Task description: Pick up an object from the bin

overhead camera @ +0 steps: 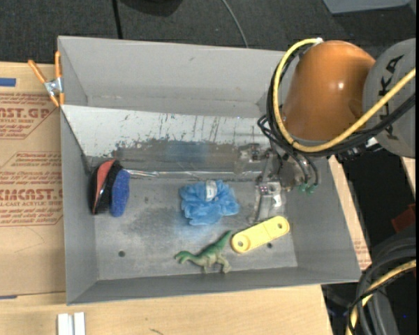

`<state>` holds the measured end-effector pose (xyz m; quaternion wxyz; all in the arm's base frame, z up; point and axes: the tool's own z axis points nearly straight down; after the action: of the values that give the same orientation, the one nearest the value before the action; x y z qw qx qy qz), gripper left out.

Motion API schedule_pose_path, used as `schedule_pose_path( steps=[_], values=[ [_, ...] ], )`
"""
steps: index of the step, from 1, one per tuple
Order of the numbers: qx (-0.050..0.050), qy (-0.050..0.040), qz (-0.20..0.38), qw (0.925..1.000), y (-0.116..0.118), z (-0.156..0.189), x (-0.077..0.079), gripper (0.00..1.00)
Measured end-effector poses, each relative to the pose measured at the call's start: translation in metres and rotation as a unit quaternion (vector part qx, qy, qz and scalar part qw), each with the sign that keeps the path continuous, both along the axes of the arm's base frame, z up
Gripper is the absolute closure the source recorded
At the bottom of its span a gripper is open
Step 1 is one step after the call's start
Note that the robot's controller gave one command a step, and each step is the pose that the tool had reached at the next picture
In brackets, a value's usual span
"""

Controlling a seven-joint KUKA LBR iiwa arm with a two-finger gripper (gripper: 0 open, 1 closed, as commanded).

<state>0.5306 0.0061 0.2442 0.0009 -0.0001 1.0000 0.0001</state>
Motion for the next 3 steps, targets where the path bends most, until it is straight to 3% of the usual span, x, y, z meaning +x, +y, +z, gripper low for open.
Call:
schedule_pose_path(
  steps=[1,2,3],
  values=[
    [-0.001,-0.002,0.019,0.9998,0.014,-0.013,-0.002,0.0],
    [0.0,-0.0017,0.078,0.9969,0.031,-0.058,-0.001,0.0],
    [-0.001,-0.0023,0.061,0.9981,0.054,-0.088,0.014,0.0]
  ],
)
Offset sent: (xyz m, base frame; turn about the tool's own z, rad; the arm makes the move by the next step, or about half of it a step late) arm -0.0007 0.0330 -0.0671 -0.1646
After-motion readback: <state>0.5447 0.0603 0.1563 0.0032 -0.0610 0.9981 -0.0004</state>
